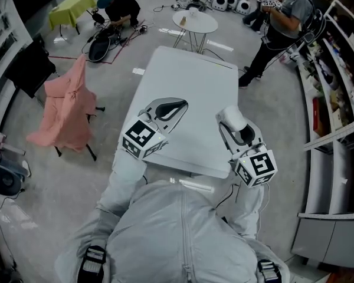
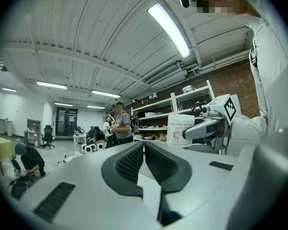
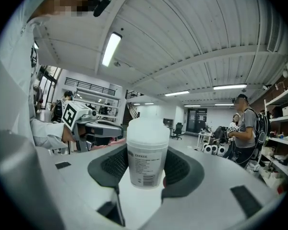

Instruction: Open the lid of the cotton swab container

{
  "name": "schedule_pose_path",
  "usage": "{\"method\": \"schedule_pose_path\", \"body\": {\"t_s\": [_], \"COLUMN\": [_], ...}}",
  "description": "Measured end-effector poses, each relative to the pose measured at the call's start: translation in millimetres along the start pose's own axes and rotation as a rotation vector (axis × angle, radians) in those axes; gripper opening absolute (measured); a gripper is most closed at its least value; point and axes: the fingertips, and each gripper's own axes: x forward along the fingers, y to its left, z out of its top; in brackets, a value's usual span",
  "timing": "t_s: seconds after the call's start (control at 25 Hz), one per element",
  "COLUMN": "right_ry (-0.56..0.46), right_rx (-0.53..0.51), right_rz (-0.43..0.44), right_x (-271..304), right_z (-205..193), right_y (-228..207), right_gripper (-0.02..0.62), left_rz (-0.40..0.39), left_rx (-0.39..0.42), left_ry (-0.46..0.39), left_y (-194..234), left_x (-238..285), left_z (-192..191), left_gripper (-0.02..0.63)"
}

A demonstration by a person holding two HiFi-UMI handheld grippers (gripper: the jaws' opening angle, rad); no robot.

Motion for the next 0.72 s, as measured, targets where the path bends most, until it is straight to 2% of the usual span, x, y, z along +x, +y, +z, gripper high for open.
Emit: {"method": "schedule_pose_path", "body": {"t_s": [0.28, 0.44, 0.48, 0.56, 0.72], "right_ry": [0.032, 0.048, 0.054, 0.071, 0.096], "right_rx": [0.005, 0.01, 0.011, 0.01, 0.015], "right_rz": [0.044, 0.072, 0.08, 0.097, 0.134], "right_x": [19, 24, 26, 30, 34], "right_z": [-18, -29, -32, -40, -58], "right_y": [3, 6, 7, 12, 27], "right_gripper": [0.227, 0.227, 0.227, 0.227, 0.227], "left_rz": [-0.141, -0.224, -0.249, -0.299, -0.416], "left_rx": [0.053, 0.136, 0.165, 0.231, 0.347], "left_ry": [0.033, 0.076, 0.09, 0.121, 0.178], "left_y": [-5, -16, -18, -24, -36], "left_x": [1, 2, 2, 0, -6], "left_z": [-2, -3, -3, -5, -8], "left_gripper": [0.029, 0.031, 0.042, 0.145, 0.153]}}
